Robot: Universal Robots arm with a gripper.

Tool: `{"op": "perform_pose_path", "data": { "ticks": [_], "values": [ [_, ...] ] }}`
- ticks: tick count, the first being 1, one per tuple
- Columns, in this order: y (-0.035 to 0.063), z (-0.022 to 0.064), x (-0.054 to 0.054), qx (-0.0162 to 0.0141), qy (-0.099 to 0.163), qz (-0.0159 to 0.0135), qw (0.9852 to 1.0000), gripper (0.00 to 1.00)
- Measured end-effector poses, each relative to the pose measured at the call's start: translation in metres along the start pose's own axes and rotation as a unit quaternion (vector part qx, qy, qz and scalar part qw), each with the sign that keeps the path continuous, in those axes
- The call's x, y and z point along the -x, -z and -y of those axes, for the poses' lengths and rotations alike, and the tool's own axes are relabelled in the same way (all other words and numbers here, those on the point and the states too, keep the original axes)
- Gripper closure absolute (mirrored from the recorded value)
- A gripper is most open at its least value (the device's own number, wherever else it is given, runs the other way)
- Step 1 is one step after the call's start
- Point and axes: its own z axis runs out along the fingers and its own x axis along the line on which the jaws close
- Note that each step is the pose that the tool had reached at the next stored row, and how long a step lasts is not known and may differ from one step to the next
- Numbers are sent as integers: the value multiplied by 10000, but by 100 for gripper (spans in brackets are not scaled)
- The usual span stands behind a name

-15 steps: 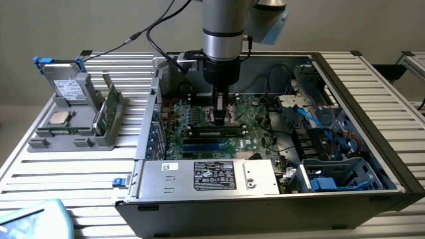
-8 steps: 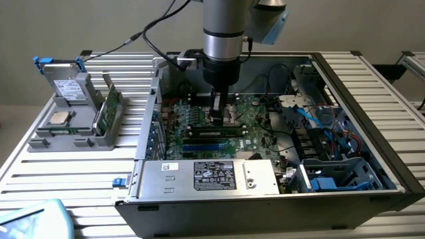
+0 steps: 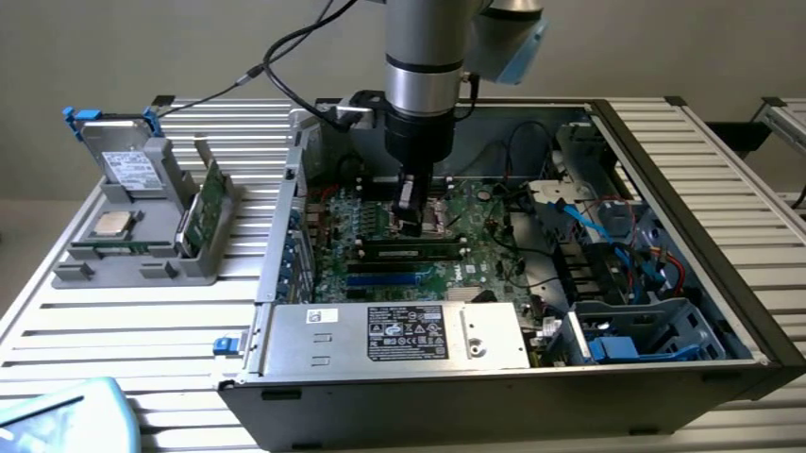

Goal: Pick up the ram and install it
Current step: 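Press down the ram until it locks into place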

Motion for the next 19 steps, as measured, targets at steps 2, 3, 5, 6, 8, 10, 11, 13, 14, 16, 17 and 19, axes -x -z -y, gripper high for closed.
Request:
{"op": "perform_pose_path", "data": {
  "ticks": [2, 3, 5, 6, 8, 10, 11, 13, 14, 16, 17, 19],
  "values": [
    [1, 0, -1, 15, -129, 6, 9999, 89],
    [1, 0, -1, 22, -196, 8, 9998, 89],
    [0, 0, 0, 37, -343, 10, 9994, 89],
    [1, 0, 0, 45, -414, 10, 9991, 89],
    [1, 0, -1, 59, -554, 10, 9984, 89],
    [1, 0, -1, 73, -704, 9, 9975, 89],
    [1, 0, -1, 80, -774, 8, 9970, 89],
    [1, 0, 0, 95, -928, 6, 9956, 89],
    [1, 0, -1, 102, -1001, 4, 9949, 89],
    [1, 0, -1, 107, -1139, 5, 9934, 89],
    [1, 0, -1, 107, -1203, 7, 9927, 89],
    [1, 0, -1, 104, -1327, 13, 9911, 89]
  ]
}}
